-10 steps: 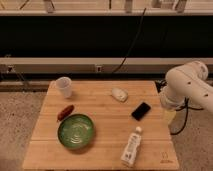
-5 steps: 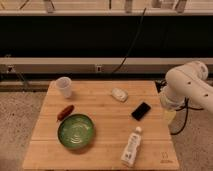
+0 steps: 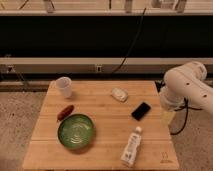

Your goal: Drag the ceramic bowl in a circle

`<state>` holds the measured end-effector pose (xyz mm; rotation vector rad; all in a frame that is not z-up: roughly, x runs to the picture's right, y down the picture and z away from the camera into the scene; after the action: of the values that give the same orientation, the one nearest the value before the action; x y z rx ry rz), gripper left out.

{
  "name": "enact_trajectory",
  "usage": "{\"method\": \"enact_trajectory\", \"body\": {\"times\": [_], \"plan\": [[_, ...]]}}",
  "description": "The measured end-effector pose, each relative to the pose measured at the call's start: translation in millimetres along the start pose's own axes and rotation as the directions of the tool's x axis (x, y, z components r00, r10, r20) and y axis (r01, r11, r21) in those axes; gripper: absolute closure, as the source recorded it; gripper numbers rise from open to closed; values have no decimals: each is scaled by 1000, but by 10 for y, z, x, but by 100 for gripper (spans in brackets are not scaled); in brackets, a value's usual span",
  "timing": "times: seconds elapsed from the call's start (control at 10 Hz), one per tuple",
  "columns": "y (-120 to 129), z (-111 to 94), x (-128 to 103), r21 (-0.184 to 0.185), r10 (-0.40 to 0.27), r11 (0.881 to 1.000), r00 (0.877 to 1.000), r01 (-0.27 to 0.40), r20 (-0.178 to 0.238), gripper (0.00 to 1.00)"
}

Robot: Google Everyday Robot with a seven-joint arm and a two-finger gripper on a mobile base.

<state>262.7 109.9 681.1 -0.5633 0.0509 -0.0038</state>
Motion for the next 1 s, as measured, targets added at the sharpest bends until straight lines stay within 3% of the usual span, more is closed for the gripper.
{"method": "enact_trajectory", "body": {"times": [0.3,0.6,1.0], "plan": [[16,-41,-429,12,-65,998,998,65,-24,20],[51,-68,-616,18,-131,991,990,132,-50,20],[80,-46,-979,21,-229,973,971,231,-67,20]]}}
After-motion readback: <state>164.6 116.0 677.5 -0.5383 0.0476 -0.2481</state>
